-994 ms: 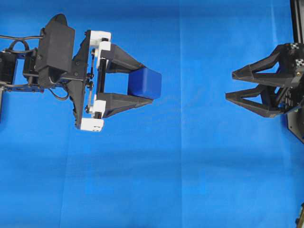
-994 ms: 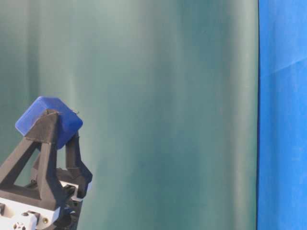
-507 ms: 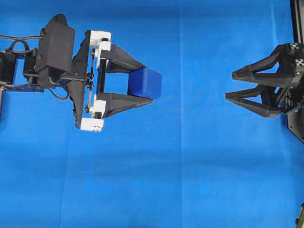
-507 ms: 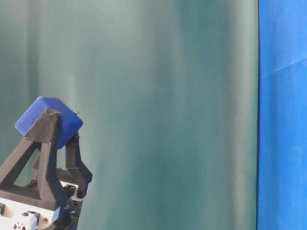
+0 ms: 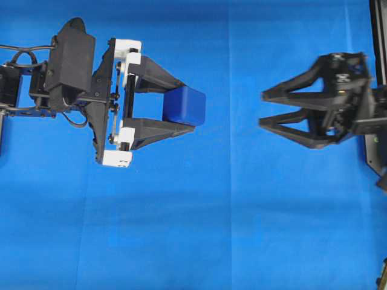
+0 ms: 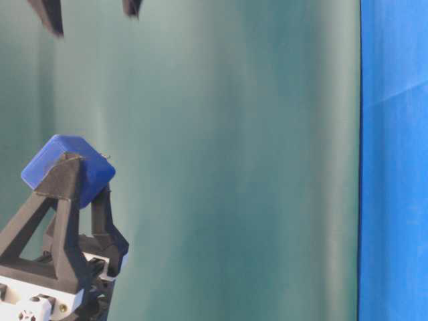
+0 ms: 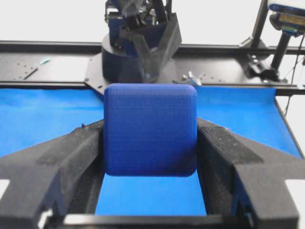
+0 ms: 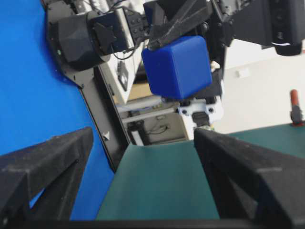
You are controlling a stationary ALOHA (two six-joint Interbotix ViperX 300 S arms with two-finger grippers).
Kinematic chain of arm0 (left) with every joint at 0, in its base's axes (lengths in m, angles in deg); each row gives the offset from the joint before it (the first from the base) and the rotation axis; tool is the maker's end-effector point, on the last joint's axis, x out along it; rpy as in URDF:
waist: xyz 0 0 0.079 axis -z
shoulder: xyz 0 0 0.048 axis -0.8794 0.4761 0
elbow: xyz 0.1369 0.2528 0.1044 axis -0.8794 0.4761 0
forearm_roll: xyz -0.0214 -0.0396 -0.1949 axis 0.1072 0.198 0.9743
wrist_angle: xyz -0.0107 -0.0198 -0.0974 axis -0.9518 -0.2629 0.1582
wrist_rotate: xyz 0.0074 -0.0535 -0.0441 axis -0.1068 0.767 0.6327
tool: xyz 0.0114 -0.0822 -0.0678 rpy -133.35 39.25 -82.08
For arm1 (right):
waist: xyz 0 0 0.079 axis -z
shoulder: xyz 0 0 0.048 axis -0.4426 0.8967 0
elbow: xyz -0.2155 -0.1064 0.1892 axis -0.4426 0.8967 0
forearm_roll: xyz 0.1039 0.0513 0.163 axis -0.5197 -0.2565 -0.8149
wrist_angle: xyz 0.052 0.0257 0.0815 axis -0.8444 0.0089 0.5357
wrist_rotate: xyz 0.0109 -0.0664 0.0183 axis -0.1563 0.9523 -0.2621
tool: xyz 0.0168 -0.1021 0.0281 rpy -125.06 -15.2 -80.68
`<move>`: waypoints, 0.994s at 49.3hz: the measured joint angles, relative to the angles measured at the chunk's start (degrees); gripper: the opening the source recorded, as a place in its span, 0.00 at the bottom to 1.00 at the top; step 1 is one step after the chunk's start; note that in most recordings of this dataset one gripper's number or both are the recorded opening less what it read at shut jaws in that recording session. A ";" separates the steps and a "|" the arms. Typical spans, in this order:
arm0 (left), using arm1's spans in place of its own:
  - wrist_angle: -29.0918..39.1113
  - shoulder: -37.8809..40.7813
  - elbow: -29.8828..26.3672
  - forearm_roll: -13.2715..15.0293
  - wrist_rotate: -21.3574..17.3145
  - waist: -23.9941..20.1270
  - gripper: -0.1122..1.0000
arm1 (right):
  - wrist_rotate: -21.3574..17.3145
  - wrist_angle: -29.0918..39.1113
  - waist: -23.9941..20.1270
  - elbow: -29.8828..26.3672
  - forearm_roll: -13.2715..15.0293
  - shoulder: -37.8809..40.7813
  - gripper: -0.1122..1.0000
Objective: Handover the blue block to the right arm after grasping it with the left arm, then place it in the designated position.
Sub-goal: 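Move the right gripper to the cube and close on it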
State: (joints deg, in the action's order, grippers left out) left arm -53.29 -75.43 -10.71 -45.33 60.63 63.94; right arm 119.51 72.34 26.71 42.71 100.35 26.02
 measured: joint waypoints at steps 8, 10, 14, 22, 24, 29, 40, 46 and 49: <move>0.00 0.00 0.18 0.09 0.18 0.00 0.54 | 0.09 -0.26 0.00 -4.66 0.00 5.10 0.95; 0.09 0.00 0.18 0.09 0.35 0.00 0.54 | 0.44 -0.44 0.09 -5.80 0.00 6.33 0.95; 0.00 0.00 0.18 0.09 0.44 0.00 0.54 | 1.93 -1.23 0.09 -8.35 0.26 9.14 0.95; 0.09 0.00 0.26 0.09 0.44 0.00 0.54 | 4.39 -2.37 0.09 -12.13 0.44 13.89 0.95; 0.09 0.00 0.26 0.09 0.44 0.09 0.54 | 4.48 -2.55 0.09 -13.18 0.53 15.21 0.95; 0.09 0.00 0.26 0.09 0.44 0.09 0.54 | 4.66 -2.72 0.09 -15.38 0.44 18.11 0.95; 0.18 0.00 0.26 0.09 0.44 0.18 0.54 | 4.75 -2.81 0.09 -18.81 0.70 21.88 0.95; 0.44 0.00 0.26 0.09 0.44 0.18 0.54 | 4.83 -2.81 0.09 -18.98 0.79 21.88 0.95; 0.53 0.00 0.26 0.09 0.44 0.18 0.54 | 4.83 -2.72 0.09 -18.98 0.79 21.88 0.95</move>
State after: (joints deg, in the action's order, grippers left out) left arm -52.77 -75.43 -10.45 -45.24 61.07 64.11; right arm 124.35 69.61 26.80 23.72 101.14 47.91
